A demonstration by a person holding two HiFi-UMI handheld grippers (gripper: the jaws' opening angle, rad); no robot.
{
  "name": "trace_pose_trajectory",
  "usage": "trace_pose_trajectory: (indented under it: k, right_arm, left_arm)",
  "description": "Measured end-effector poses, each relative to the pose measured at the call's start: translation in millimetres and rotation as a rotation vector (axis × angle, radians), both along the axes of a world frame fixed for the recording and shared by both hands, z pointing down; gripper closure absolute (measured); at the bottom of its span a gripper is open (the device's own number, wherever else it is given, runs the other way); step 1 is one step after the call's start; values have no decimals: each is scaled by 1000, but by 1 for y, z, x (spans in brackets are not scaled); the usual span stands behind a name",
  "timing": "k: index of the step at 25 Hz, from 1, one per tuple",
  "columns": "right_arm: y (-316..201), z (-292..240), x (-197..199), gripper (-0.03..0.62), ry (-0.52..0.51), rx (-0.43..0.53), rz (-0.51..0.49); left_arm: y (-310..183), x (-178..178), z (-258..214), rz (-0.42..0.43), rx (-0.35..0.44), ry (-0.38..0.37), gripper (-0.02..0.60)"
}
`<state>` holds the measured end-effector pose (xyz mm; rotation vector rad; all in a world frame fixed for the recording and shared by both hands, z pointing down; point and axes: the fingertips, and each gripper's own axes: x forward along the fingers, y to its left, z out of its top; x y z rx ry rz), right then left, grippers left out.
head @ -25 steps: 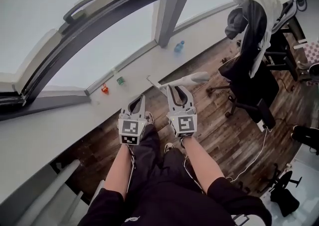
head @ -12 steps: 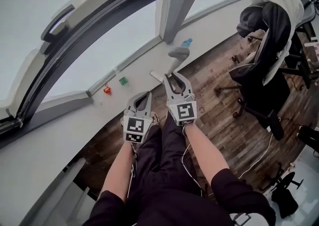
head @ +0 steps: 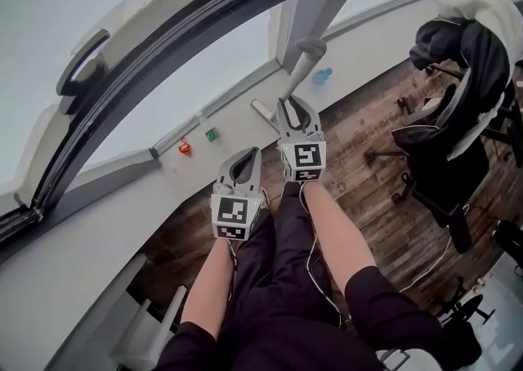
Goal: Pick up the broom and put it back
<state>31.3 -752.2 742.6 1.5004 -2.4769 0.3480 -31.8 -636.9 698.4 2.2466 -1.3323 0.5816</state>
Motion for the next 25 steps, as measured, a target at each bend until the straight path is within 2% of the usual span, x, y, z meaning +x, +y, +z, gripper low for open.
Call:
trace_pose_trajectory:
  k: [8, 14, 16, 19, 25]
  right_arm:
    - [-79, 14, 21, 502, -19, -43, 67]
    - [-103, 22, 38, 499, -38, -108, 140]
    - [-106, 25, 40, 488, -18, -137, 140]
    - [-97, 17, 41, 422, 19, -149, 124]
    - [-41, -18, 57, 405, 82, -133, 149]
  left_arm:
    - [-2, 1, -7, 20, -28, -26, 581]
    - [-8, 7, -27, 38, -24, -42, 581]
    - [-9, 11, -32, 37, -24, -36, 581]
    - [-8, 9, -40, 21, -26, -27, 581]
    - [-5, -9, -67, -97, -20, 26, 581]
